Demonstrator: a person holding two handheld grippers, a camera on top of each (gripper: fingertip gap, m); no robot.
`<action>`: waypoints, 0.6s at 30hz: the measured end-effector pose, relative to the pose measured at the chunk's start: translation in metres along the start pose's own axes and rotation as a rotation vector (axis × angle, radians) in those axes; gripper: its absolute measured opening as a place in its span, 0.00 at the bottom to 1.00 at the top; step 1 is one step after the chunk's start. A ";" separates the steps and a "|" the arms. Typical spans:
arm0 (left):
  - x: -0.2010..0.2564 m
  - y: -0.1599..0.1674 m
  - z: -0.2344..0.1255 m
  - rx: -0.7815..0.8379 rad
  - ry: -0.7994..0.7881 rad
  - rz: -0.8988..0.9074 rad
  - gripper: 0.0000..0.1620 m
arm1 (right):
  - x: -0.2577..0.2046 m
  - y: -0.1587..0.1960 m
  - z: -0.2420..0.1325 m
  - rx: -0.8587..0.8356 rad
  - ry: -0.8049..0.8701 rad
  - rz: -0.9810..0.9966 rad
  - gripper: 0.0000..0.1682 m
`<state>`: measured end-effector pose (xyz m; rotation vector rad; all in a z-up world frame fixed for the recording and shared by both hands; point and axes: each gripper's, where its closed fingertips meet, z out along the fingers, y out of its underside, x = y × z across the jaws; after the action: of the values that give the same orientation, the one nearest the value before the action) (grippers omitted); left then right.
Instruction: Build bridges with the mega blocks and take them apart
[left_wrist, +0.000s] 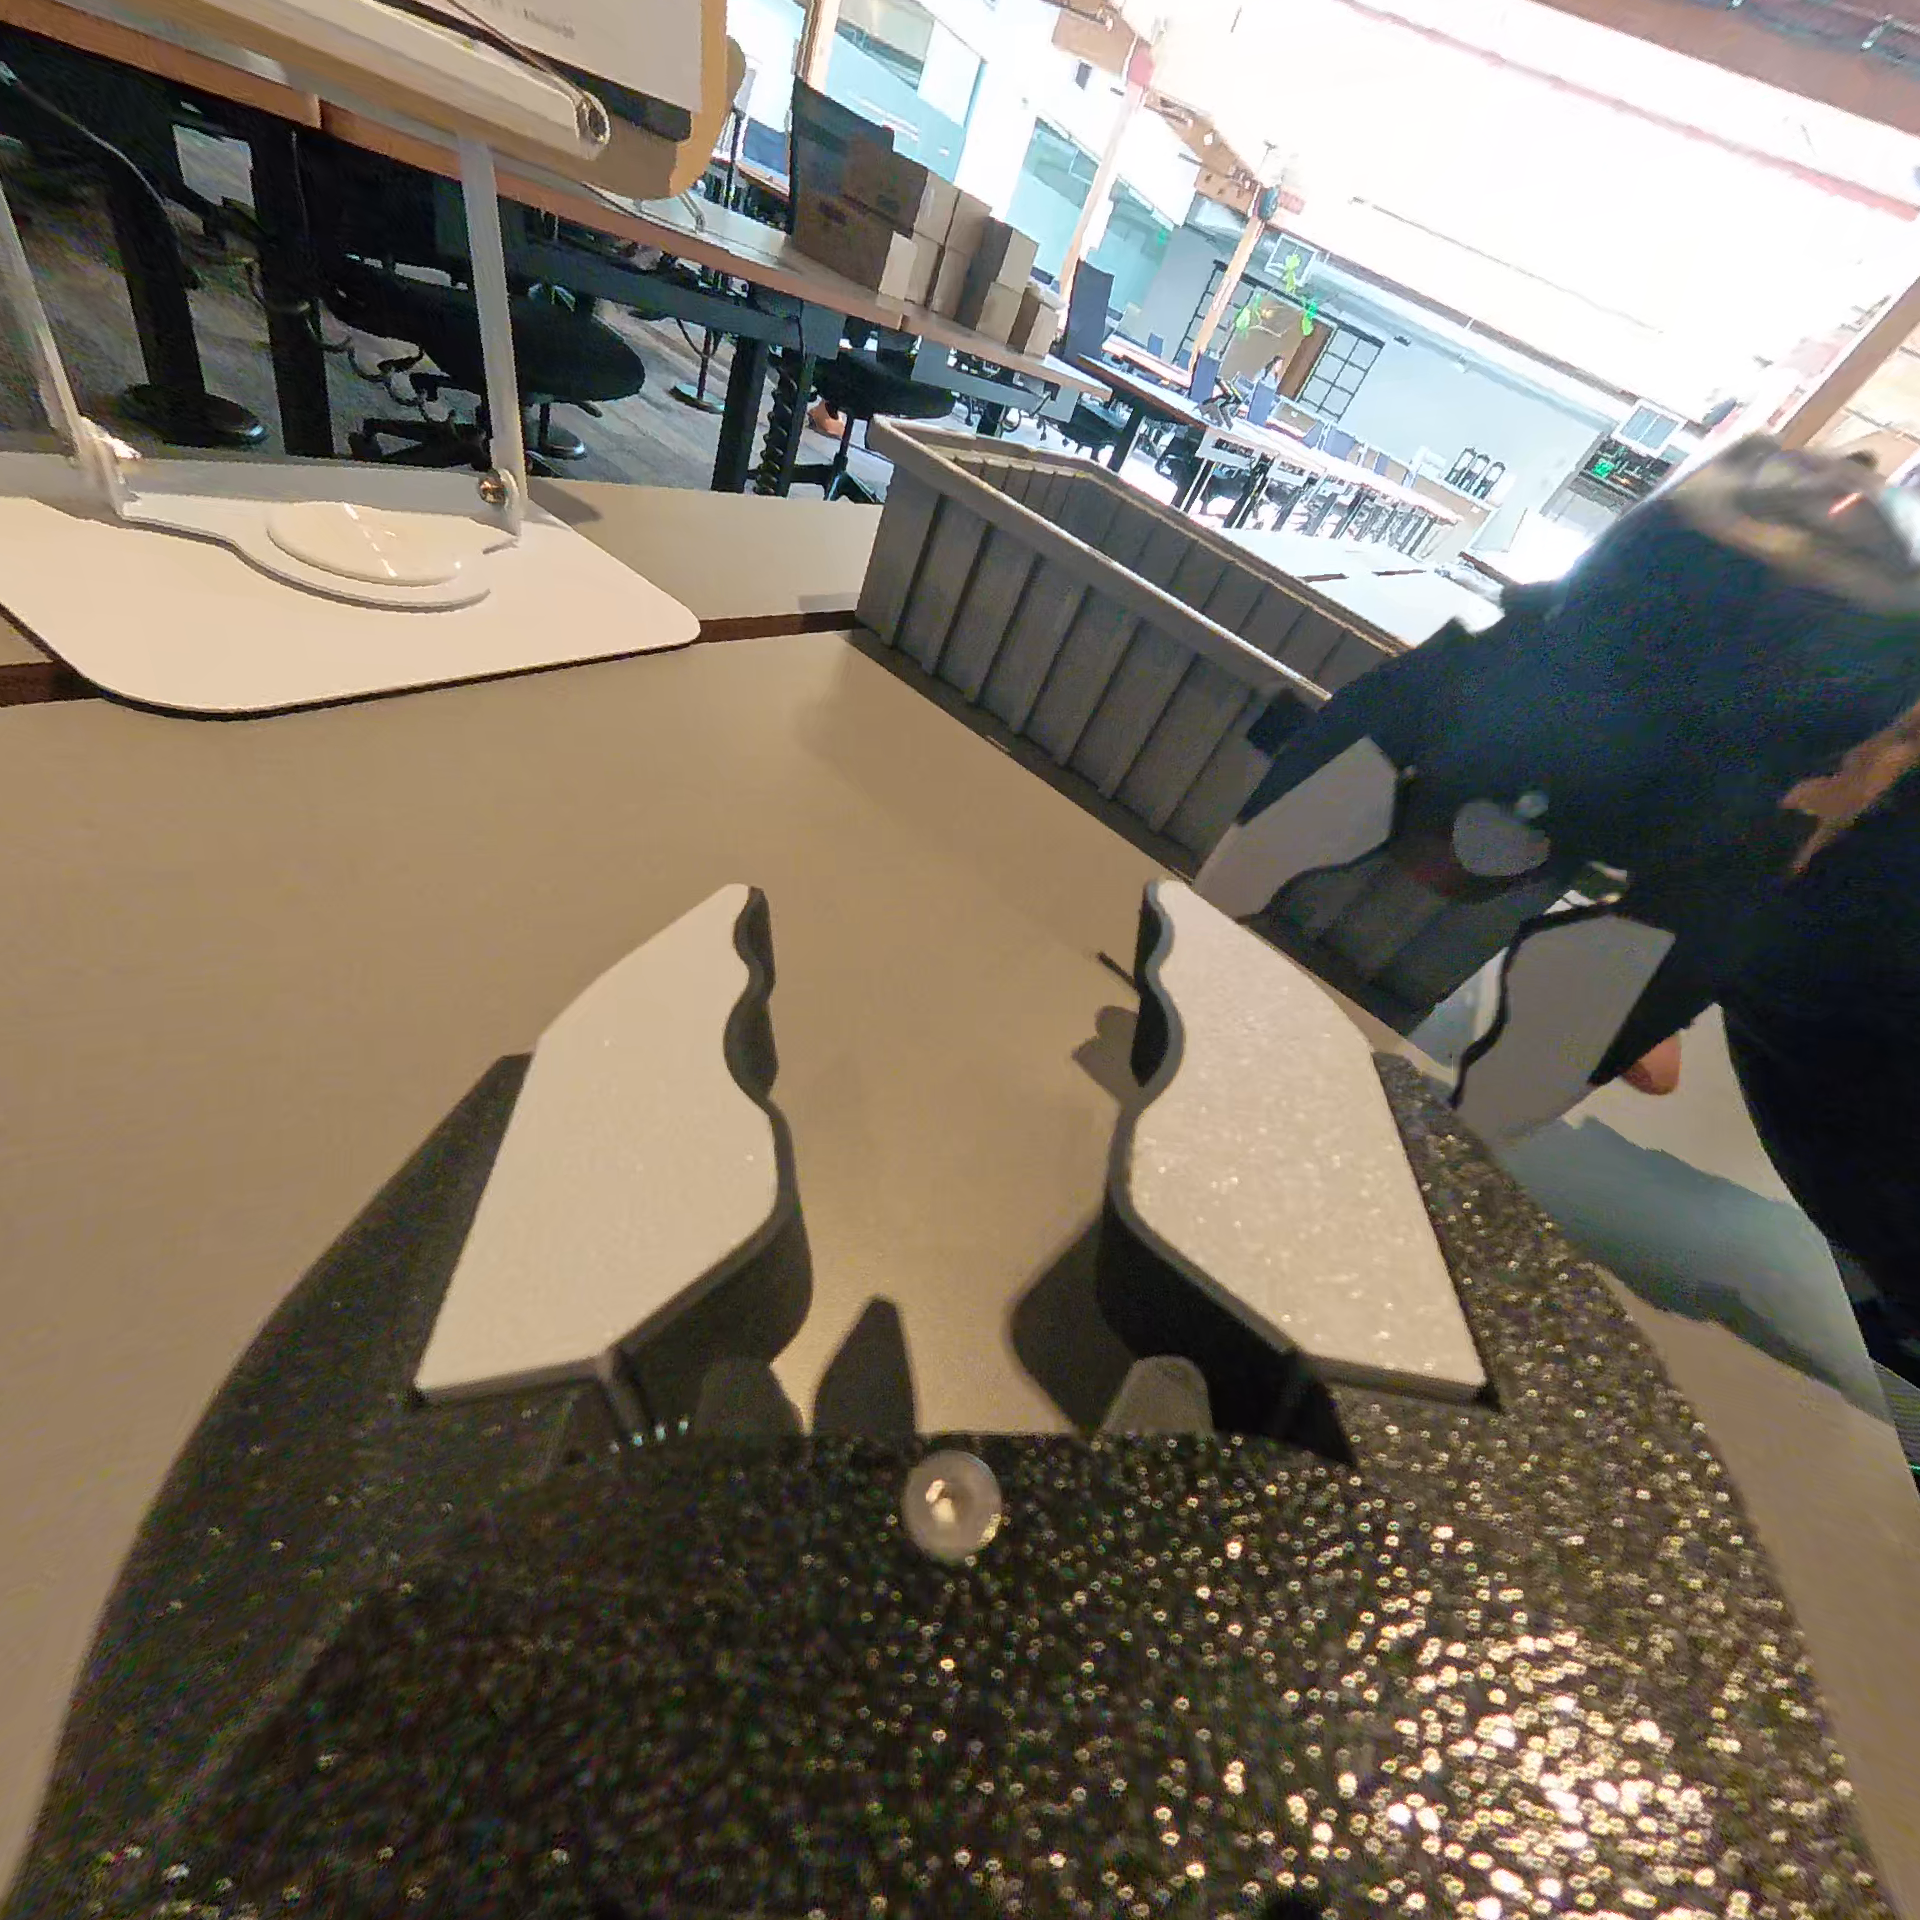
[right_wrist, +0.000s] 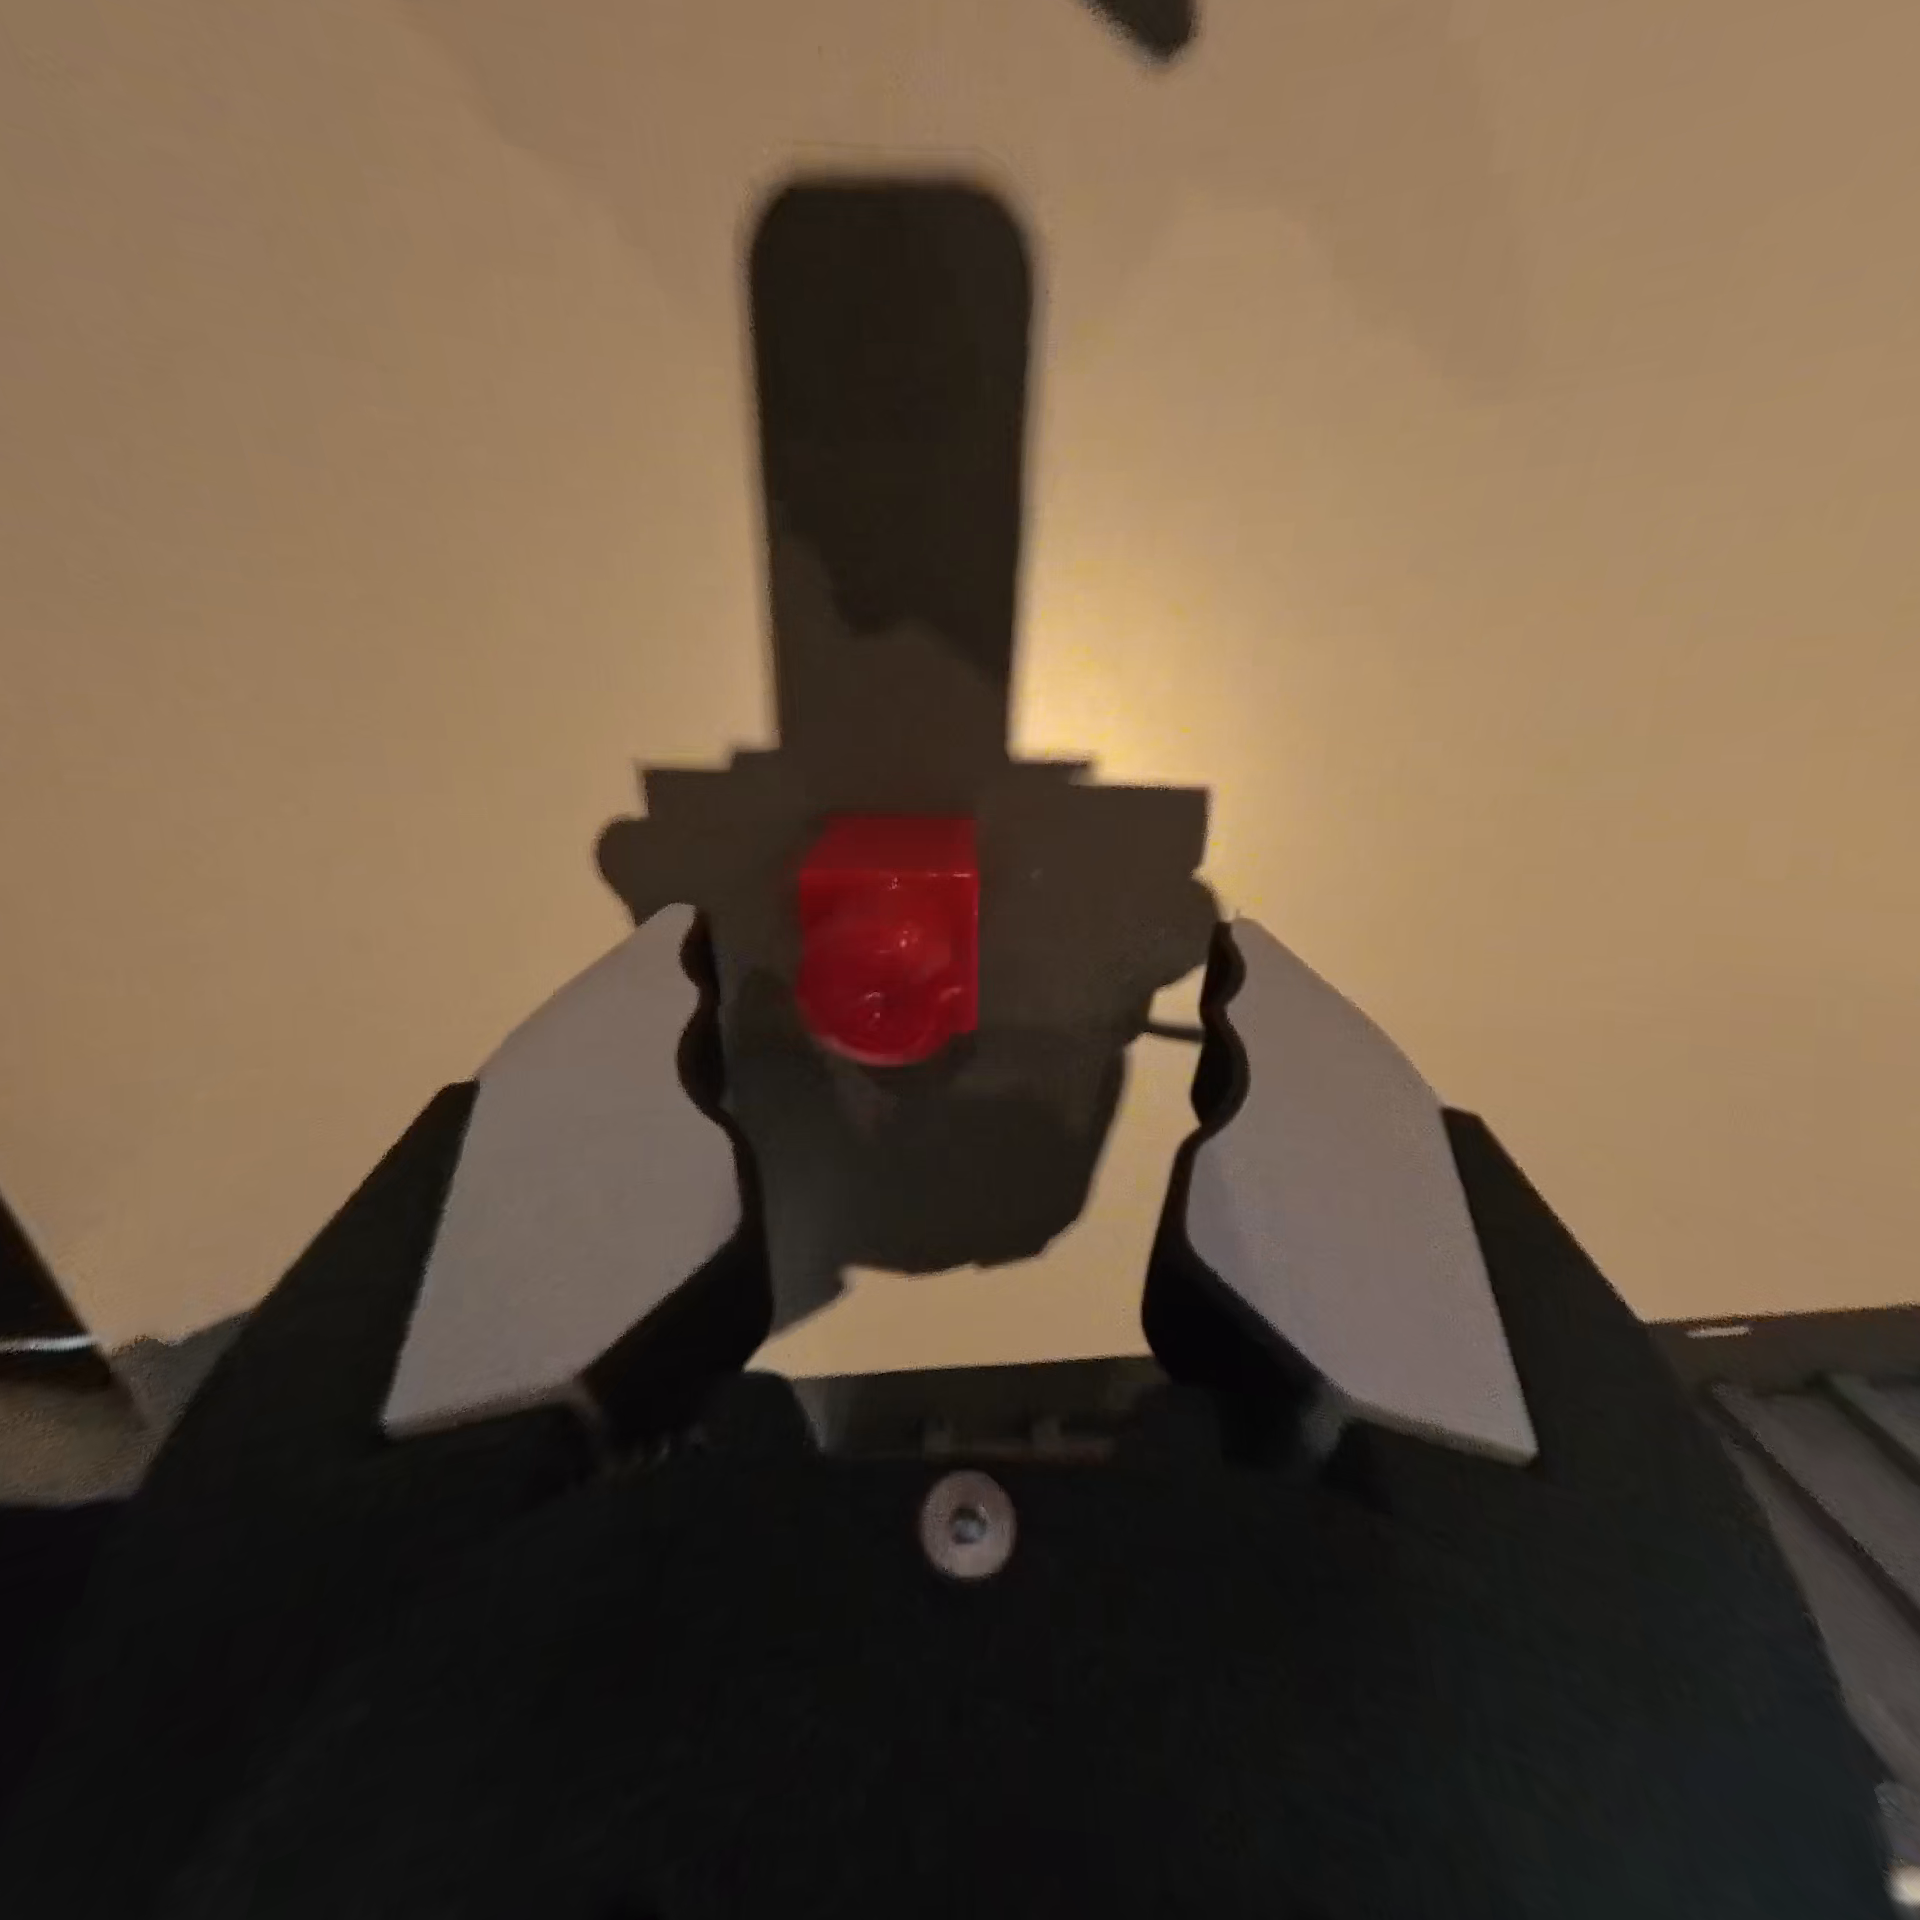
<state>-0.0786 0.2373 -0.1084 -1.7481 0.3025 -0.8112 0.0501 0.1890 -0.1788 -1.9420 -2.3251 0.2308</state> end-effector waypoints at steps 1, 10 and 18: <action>0.000 -0.001 0.000 0.001 -0.001 0.004 0.41 | 0.000 -0.006 -0.007 0.060 0.025 0.001 0.55; 0.013 -0.039 -0.027 0.093 -0.087 0.200 0.40 | -0.050 -0.101 -0.112 1.170 0.289 -0.056 0.45; -0.015 -0.112 -0.177 0.022 -0.456 0.428 0.38 | -0.133 -0.117 -0.097 1.380 0.127 -0.204 0.34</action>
<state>-0.2272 0.1521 0.0125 -1.7090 0.3390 -0.1014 -0.0222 0.0425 -0.0594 -0.9396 -1.4359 1.2140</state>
